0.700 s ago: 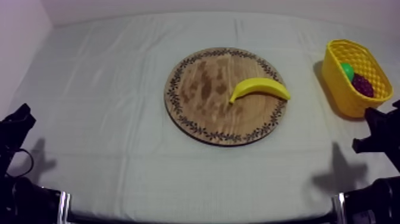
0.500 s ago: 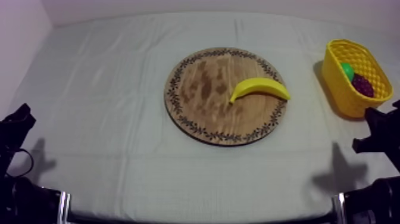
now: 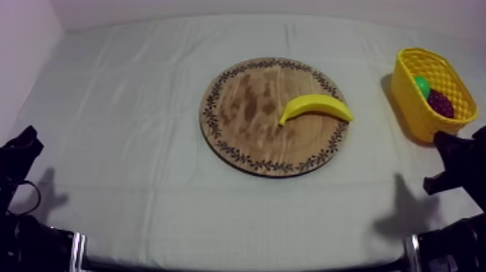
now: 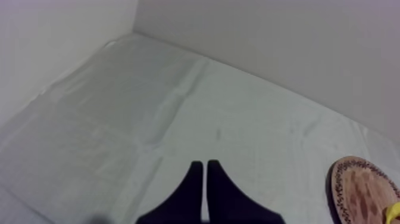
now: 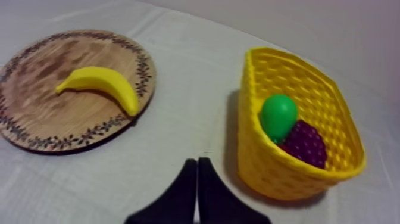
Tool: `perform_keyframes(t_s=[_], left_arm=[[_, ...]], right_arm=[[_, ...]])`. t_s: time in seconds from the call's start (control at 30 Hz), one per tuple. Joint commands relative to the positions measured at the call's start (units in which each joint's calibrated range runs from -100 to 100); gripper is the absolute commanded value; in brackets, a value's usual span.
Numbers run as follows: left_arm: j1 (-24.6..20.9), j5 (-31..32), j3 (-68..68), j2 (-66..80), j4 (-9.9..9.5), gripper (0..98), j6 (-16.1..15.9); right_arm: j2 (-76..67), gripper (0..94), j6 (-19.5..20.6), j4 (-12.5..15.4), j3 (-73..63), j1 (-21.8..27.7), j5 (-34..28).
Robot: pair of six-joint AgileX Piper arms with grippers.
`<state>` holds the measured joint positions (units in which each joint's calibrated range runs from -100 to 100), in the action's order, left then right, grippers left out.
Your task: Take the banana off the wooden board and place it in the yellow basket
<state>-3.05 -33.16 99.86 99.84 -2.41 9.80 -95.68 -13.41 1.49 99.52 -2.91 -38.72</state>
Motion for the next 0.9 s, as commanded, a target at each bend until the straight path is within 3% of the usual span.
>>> perform_keyframes(t_s=[0.0,0.2,0.47,0.7,0.87], left_arm=[[0.0,0.0,0.0,0.0,-0.01,0.1,0.0],[0.0,0.0,0.0,0.0,-0.01,0.1,0.0],[0.0,0.0,0.0,0.0,-0.01,0.1,0.0],[0.0,0.0,0.0,0.0,-0.01,0.1,0.0],[0.0,0.0,0.0,0.0,-0.01,0.1,0.0]], right_arm=[[-0.1,0.3,-0.6,0.0,0.0,-3.8,0.0],[-0.1,0.3,-1.1,0.0,0.0,-8.8,0.0],[0.4,0.5,-0.4,-0.1,-0.6,-10.7,0.4],[10.7,0.6,3.3,-5.5,-4.6,-13.3,0.6],[21.3,0.6,2.2,-7.4,-14.2,-15.0,-2.9]])
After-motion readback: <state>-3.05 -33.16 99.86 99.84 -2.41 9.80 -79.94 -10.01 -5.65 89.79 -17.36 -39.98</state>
